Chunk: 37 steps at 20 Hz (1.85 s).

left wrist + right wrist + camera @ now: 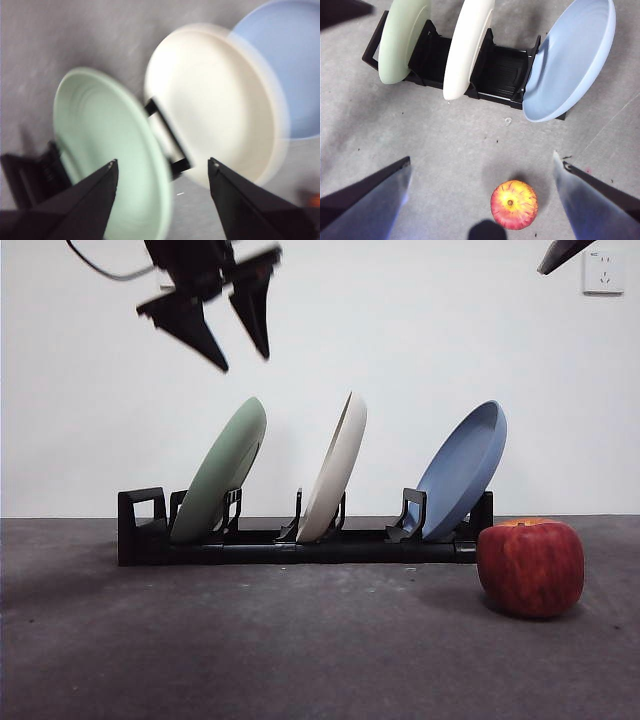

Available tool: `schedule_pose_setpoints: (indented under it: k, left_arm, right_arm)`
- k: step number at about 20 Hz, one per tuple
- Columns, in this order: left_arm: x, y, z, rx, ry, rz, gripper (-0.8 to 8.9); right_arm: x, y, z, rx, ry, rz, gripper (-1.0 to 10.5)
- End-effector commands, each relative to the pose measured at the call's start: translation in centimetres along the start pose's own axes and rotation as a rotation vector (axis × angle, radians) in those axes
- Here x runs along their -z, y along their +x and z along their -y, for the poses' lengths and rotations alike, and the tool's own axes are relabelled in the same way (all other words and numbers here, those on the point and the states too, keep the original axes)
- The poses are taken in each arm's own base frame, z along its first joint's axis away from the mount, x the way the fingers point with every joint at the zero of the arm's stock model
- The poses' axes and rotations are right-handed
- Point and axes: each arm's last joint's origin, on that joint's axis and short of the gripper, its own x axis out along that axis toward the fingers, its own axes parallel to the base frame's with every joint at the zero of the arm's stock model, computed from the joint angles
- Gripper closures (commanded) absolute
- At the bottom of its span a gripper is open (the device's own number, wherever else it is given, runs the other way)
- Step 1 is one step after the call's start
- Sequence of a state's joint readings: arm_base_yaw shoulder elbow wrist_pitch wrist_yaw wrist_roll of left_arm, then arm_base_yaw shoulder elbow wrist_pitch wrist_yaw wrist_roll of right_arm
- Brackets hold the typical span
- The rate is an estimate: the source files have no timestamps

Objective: Take the green plate from the plate rack,put the plate on the table,take the apple from the table,put the apple in the plate

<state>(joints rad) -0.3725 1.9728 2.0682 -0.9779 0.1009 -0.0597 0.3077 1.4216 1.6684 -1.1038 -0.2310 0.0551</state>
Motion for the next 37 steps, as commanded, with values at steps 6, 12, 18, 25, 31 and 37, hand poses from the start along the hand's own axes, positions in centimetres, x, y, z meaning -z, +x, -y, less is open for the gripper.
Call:
schedule_pose_setpoints:
  k: [6, 12, 18, 25, 31, 37]
  left_arm:
    - [0.6, 4.3, -0.4, -0.026, 0.002, -0.081, 5.07]
    - [0.6, 4.8, 0.0, -0.020, 0.007, -0.071, 5.78]
    - [0.7, 4.8, 0.5, -0.013, 0.016, -0.079, 8.22]
    - [-1.2, 1.4, 3.0, 0.021, 0.058, -0.015, 8.22]
    - [-3.7, -8.9, 7.2, 0.097, 0.139, 0.190, 8.22]
    - [-1.7, -19.7, 10.9, 0.179, 0.229, 0.400, 8.22]
  right_arm:
    - [-0.2, 0.1, 0.0, 0.003, -0.009, 0.004, 4.7]
    - [-0.2, 0.1, 0.1, 0.026, -0.009, 0.006, 4.7]
    - [-0.4, 0.1, 0.0, 0.025, -0.013, 0.028, 4.7]
    - [-0.4, 0.1, 0.0, 0.025, -0.010, 0.029, 4.8]
    - [-0.4, 0.1, 0.1, 0.026, -0.010, 0.026, 4.8]
    - [-0.4, 0.1, 0.1, 0.034, -0.013, 0.031, 4.8]
